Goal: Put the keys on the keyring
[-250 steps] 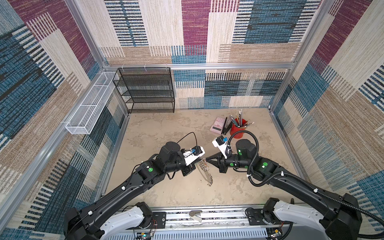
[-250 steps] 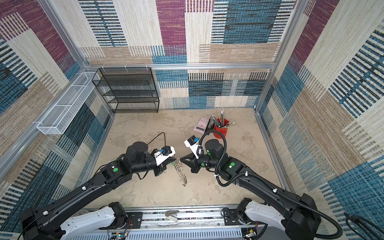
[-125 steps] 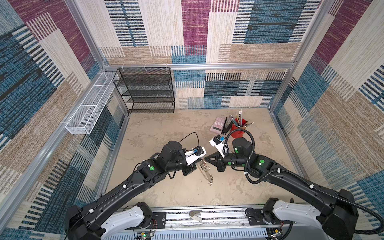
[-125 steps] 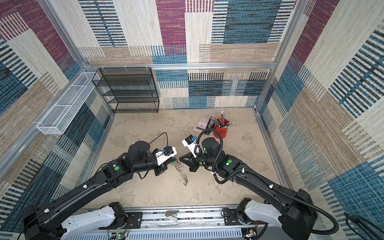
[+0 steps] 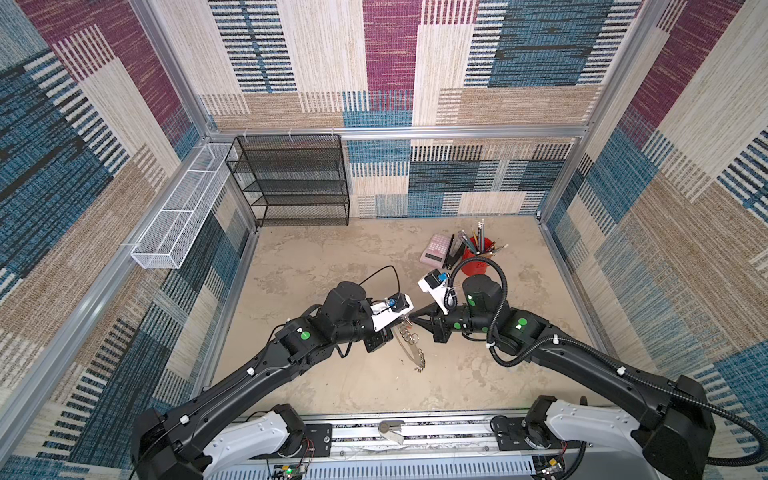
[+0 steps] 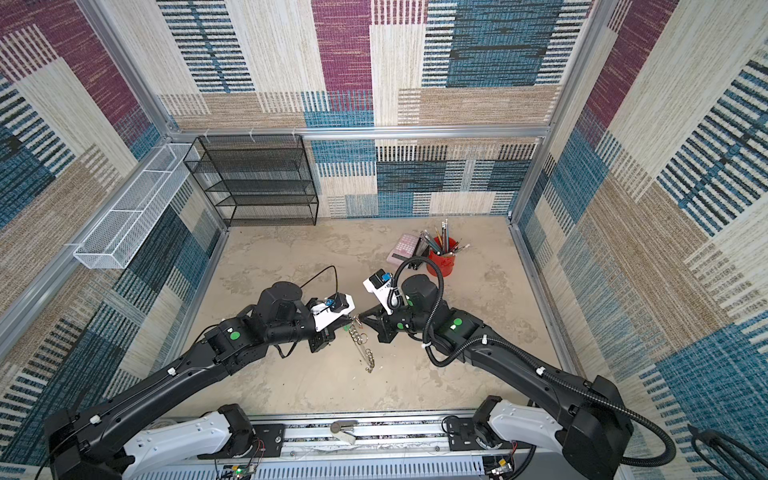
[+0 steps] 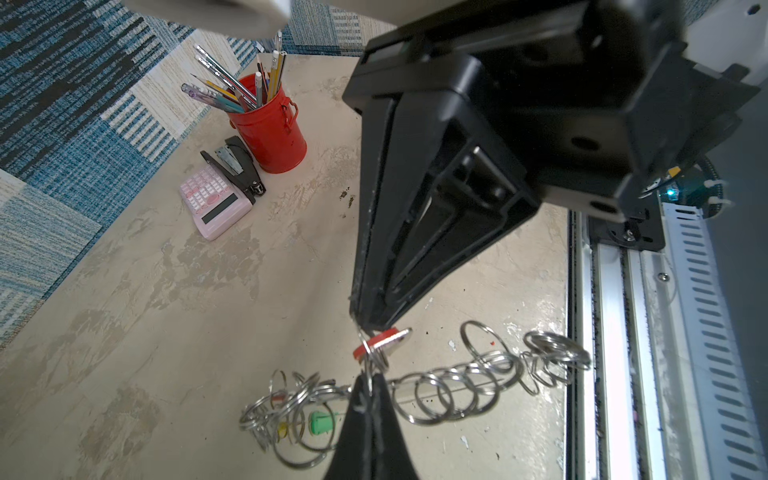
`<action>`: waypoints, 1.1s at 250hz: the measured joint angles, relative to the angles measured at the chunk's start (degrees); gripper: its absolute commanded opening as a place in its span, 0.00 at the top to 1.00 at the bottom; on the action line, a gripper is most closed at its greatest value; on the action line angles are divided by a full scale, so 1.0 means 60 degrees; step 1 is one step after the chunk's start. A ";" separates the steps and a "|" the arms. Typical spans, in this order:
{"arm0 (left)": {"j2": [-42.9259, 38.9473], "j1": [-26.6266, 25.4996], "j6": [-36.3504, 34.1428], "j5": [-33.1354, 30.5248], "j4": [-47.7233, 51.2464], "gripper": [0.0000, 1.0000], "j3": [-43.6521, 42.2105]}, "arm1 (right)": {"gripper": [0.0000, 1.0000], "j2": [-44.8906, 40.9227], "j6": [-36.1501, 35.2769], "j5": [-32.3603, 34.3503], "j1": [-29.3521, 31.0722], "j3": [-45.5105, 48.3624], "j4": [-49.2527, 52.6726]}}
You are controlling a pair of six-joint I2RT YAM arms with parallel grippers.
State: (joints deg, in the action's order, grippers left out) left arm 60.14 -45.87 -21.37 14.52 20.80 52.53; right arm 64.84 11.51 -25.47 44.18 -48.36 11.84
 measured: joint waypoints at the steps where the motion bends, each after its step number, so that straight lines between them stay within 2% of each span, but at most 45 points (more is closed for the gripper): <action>1: 0.0007 0.0000 0.0004 -0.0007 0.0004 1.00 0.0007 | 1.00 0.0000 0.0000 0.0004 0.0000 0.0000 0.0000; 275: 0.0186 -0.0117 -0.0004 -0.0430 0.0605 1.00 0.0229 | 1.00 0.0448 0.0007 0.0346 0.0135 -0.0080 0.0423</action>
State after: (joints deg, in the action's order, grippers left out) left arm 61.25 -46.57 -21.39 11.94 24.43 53.91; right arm 67.53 11.55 -23.40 44.99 -48.84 14.37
